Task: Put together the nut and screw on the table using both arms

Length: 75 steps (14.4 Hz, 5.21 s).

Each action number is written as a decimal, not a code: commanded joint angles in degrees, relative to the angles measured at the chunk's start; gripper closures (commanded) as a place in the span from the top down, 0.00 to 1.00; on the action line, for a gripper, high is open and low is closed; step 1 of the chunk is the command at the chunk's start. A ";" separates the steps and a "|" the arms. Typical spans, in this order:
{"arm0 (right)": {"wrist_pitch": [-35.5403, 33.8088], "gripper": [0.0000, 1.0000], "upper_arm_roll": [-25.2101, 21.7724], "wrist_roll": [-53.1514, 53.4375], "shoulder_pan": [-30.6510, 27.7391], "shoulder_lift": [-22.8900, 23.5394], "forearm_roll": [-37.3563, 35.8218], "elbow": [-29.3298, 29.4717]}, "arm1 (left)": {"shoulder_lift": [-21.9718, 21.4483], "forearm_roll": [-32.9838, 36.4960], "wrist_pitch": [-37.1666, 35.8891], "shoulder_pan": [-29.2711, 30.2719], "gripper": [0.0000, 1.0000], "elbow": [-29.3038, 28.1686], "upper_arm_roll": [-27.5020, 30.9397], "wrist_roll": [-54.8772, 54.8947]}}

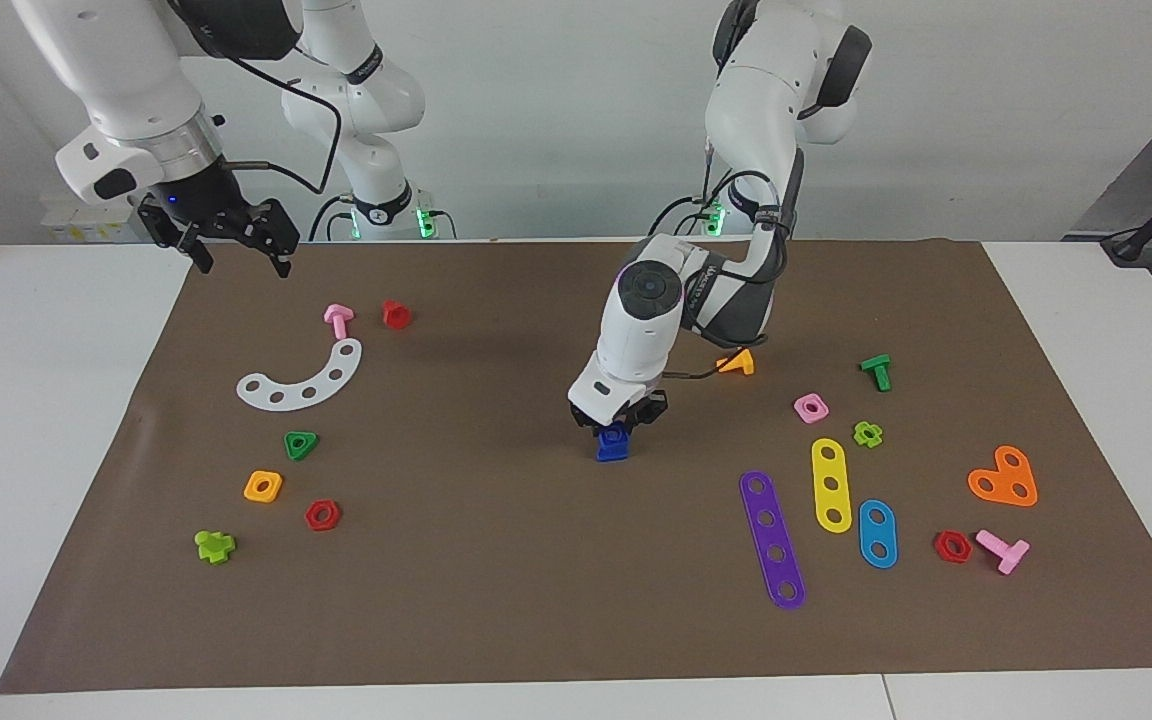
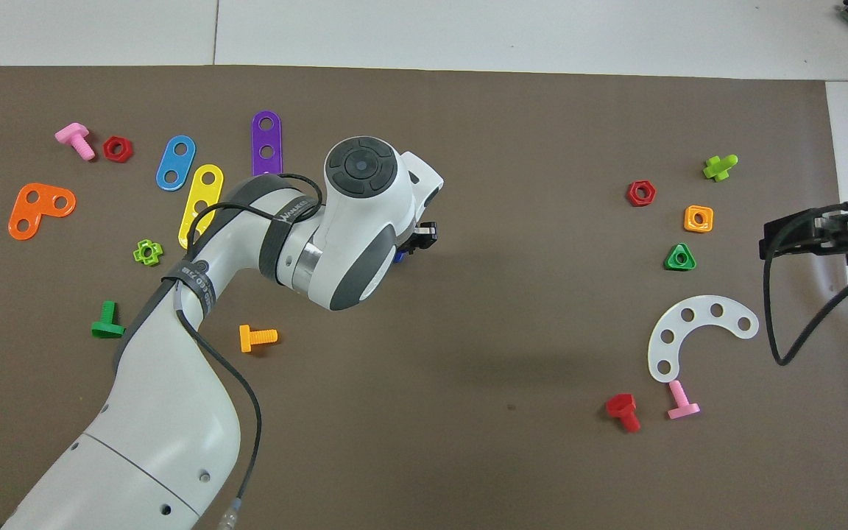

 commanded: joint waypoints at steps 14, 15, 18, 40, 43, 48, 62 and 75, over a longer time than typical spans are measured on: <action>0.42 1.00 0.43 0.13 -0.32 -1.24 0.30 -1.44 | 1.26 1.37 5.26 -0.99 0.12 -3.32 0.64 -0.41; 0.42 1.00 0.43 0.04 -0.32 -1.24 0.30 -1.44 | 1.26 1.37 5.27 -0.99 0.12 -3.32 0.64 -0.41; 0.42 1.00 0.43 0.12 -0.32 -1.24 0.30 -1.62 | 1.26 1.37 5.18 -0.99 0.19 -3.24 0.73 -0.32; 0.51 1.00 0.43 0.21 -0.32 -1.33 0.39 -1.97 | 0.67 3.31 -13.62 7.43 1.00 14.78 0.12 5.89; 0.16 1.00 0.43 0.21 -0.32 -1.41 0.39 -1.88 | -5.14 -0.63 -18.45 15.16 1.00 14.34 -0.06 17.12; 0.69 1.00 0.43 0.30 -0.32 -1.41 0.39 -2.05 | -14.55 -0.91 -20.40 27.02 1.00 2.68 0.73 37.17; 1.74 1.00 0.43 -0.05 -0.41 -1.50 0.48 -2.32 | -31.87 2.17 -26.37 30.12 1.00 -6.75 0.64 33.69; 2.53 1.00 0.34 0.04 -0.50 -1.50 0.74 -2.41 | -32.23 2.08 -22.69 30.21 1.00 -5.61 0.38 34.75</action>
